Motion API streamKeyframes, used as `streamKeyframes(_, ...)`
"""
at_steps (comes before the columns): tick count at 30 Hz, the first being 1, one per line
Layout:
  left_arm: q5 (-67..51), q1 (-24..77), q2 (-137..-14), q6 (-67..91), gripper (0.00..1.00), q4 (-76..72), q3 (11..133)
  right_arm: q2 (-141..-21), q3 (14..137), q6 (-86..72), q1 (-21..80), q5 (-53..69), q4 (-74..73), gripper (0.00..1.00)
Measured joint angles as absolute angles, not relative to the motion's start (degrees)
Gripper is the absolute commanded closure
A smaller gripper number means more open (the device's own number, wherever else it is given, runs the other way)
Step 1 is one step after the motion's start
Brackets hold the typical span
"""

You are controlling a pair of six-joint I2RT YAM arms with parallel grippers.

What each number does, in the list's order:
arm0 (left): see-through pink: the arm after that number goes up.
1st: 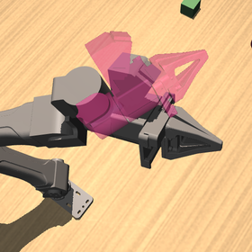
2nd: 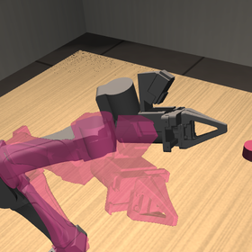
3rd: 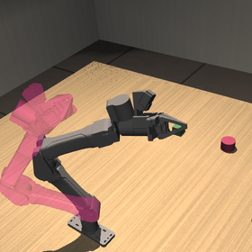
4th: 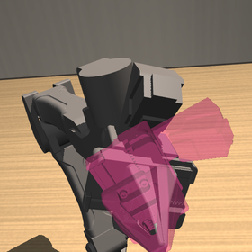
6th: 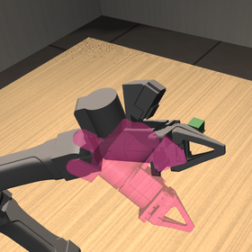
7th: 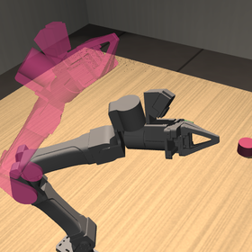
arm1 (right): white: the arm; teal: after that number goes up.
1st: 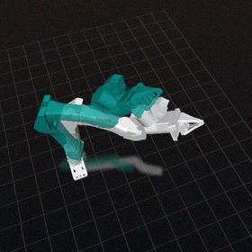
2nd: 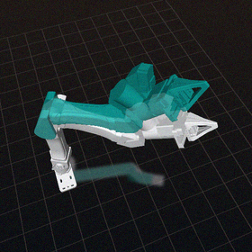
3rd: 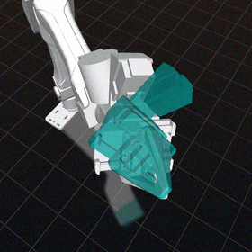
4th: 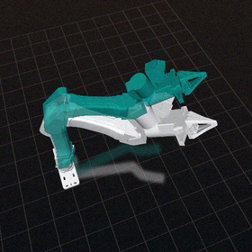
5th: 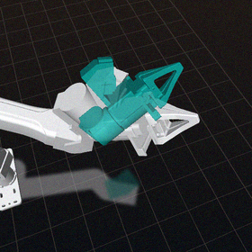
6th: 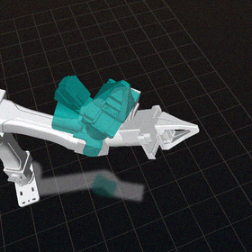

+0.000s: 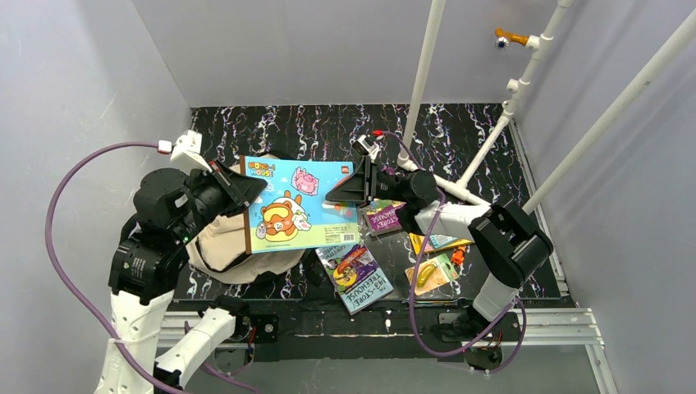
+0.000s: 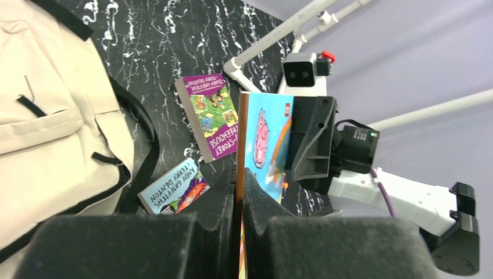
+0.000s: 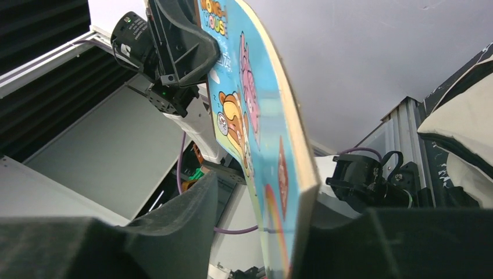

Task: Pack the student bag
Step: Pick up the book from the center of the board.

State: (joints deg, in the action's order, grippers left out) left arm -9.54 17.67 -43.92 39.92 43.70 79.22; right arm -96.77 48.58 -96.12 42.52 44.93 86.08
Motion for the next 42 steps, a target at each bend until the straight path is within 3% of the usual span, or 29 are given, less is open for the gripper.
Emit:
streamKeyframes(6, -8.47, 17.43, -44.03, 39.53, 1.0, 43.99, 78.0, -96.62, 46.87, -96.33, 42.5, 43.94, 86.15, 0.78)
streamKeyframes(10, -7.94, 17.43, -44.03, 38.96, 1.0, 44.56, 77.58, -96.31, 45.32, -96.68, 42.52, 43.44, 86.17, 0.99)
streamKeyframes(12, -7.64, 17.43, -44.03, 38.57, 0.97, 45.04, 77.28, -96.23, 44.58, -97.1, 42.52, 43.11, 86.21, 0.99)
streamKeyframes(16, -4.99, 17.47, -44.58, 35.99, 0.22, 47.13, 77.06, -96.14, 43.03, -97.51, 42.35, 42.81, 86.3, 0.99)
streamKeyframes(17, -3.07, 17.43, -44.93, 35.03, 0.08, 48.25, 77.08, -96.14, 42.5, -97.69, 41.87, 42.83, 86.37, 0.99)
streamKeyframes(18, 0.16, 17.41, -45.58, 34.5, 0.02, 50.33, 77.1, -96.14, 41.5, -97.78, 40.75, 43.03, 86.48, 0.99)
streamKeyframes(23, 8.21, 17.39, -52.18, 28.67, 0.04, 58.57, 75.24, -95.64, 35.33, -95.02, 32.27, 43.22, 82.96, 0.99)
streamKeyframes(29, 6.07, 17.37, -65.84, 20.14, 0.24, 60.1, 68.55, -86.41, 38.94, -74.65, 29.76, 41.19, 49.28, 0.99)
streamKeyframes(33, 3.6, 18.44, -73.3, 15.07, 0.24, 58.43, 67.29, -82.39, 45.06, -62.85, 30.02, 39.9, 34.22, 0.99)
streamKeyframes(37, 3.66, 23.7, -79.05, 11.84, 0.2, 57.54, 67.37, -81.73, 45.91, -59.09, 30.0, 39.88, 30.26, 0.99)
streamKeyframes(42, 5.89, 29.82, -82.94, 11.64, 0.39, 57.47, 67.37, -82.3, 44.62, -59.05, 30.0, 40.66, 30.06, 0.99)
